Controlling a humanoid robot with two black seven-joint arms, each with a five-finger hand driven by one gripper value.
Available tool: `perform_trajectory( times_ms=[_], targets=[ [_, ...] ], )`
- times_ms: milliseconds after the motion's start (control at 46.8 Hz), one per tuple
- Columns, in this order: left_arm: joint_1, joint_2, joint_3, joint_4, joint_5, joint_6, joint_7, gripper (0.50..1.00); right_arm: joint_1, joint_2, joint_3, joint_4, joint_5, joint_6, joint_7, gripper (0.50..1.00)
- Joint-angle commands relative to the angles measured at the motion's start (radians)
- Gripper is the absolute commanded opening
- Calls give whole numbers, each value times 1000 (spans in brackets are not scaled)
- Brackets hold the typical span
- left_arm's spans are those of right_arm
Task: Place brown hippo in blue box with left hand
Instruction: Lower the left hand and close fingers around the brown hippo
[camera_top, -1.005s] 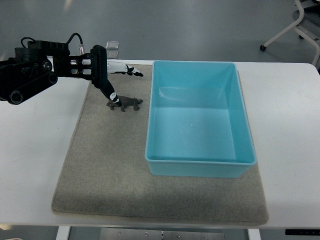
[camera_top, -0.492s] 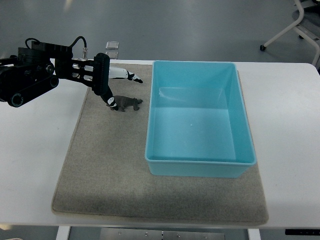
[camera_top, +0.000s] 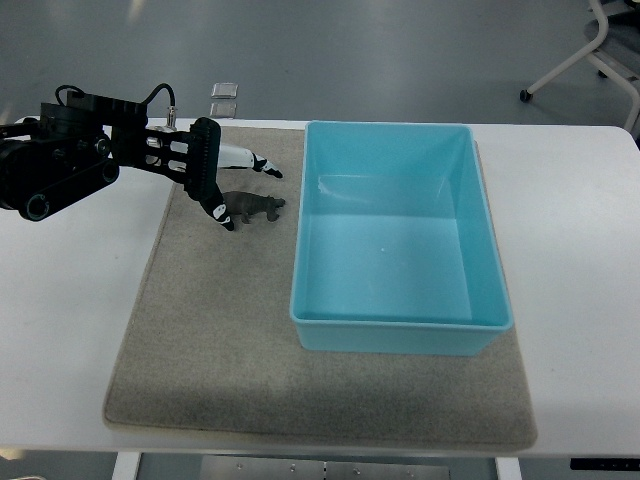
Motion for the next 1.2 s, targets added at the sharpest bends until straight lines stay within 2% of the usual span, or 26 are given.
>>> perform_trajectory(
  times_ms=[0,128,256,321,470,663,855,919,983,1176],
  targets=[
    [-1,-2,2,2,1,2,0,981,0,0,0,0,0,0,0,936],
    [-1,-5,0,2,24,6,0,966,0,0,-1,0,0,0,0,936],
    [2,-5,0,2,55,28,0,904,0,0,0,0,1,0,0,936],
    [2,-5,-1,4,55,29,0,896,0,0,0,0,0,0,0,936],
    [5,-16,-1,4,54,37,0,831,0,0,0,0,0,0,0,936],
    [8,-19,-3,4,52,42,0,812,0,0,0,0,0,0,0,936],
    [7,-17,-1,5,52,55,1,690,0,0,0,0,0,0,0,936],
    [7,-17,-1,7,52,57,5,589,0,0,0,0,0,0,0,936],
    [7,-17,-1,8,52,59,8,512,0,0,0,0,0,0,0,936],
    [0,-17,-7,8,52,78,8,500,0,0,0,0,1,0,0,936]
  ],
)
